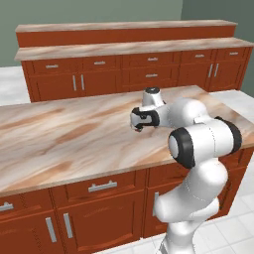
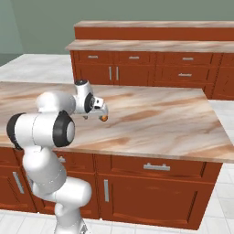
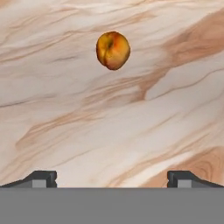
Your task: Place the peach in the correct fridge rack based on whether it is a fruit or vegetable. Finally, close the fridge door.
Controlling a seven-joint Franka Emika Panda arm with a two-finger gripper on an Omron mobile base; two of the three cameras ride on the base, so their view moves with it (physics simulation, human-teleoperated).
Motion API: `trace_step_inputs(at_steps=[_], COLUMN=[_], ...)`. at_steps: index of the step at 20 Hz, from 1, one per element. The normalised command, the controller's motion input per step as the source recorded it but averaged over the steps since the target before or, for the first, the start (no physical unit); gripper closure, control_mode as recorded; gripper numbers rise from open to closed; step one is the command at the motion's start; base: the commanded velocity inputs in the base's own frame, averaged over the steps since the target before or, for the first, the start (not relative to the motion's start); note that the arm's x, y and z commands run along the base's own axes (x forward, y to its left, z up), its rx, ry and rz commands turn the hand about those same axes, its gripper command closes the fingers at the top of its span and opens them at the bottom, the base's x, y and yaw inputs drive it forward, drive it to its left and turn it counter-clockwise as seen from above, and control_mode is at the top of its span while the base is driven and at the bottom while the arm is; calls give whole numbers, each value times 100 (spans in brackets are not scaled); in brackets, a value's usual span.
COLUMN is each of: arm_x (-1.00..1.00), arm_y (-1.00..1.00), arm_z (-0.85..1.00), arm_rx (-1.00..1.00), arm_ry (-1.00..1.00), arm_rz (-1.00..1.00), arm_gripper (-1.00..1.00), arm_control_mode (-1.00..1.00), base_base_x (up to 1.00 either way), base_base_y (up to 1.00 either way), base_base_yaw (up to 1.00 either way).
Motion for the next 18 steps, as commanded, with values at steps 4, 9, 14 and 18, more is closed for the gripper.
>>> trace_step_inputs(at_steps=[4, 9, 14, 18], arm_x=[44, 45, 41, 38], arm_y=[0, 0, 0, 0], arm_z=[-21, -30, -38, -42], arm_rx=[0, 0, 0, 0], arm_ry=[11, 8, 3, 2], arm_rz=[0, 0, 0, 0], arm_gripper=[-100, -100, -100, -100], arm_control_mode=[-100, -100, -100, -100], base_base_x=[0, 0, 0, 0], base_base_y=[0, 0, 0, 0], base_base_yaw=[0, 0, 0, 0])
